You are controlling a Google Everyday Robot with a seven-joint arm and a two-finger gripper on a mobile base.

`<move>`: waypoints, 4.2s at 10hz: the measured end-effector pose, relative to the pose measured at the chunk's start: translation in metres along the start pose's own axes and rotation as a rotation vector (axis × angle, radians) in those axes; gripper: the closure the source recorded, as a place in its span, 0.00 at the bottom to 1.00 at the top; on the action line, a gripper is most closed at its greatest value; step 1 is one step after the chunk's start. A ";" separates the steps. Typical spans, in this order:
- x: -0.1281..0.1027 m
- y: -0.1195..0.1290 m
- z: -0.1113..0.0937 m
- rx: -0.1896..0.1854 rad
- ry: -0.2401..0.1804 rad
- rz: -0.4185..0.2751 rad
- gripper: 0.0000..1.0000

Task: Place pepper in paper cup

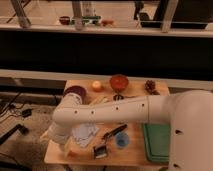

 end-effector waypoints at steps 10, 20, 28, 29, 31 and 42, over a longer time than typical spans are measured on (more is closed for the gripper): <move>0.024 0.023 0.029 -0.104 -0.120 -0.285 0.20; 0.026 0.019 0.034 -0.035 -0.237 -0.419 0.20; 0.025 0.018 0.035 -0.042 -0.237 -0.428 0.20; 0.025 0.018 0.035 -0.043 -0.236 -0.429 0.20; 0.027 0.014 0.038 -0.070 -0.217 -0.463 0.20; 0.040 0.036 0.054 -0.308 -0.171 -0.807 0.20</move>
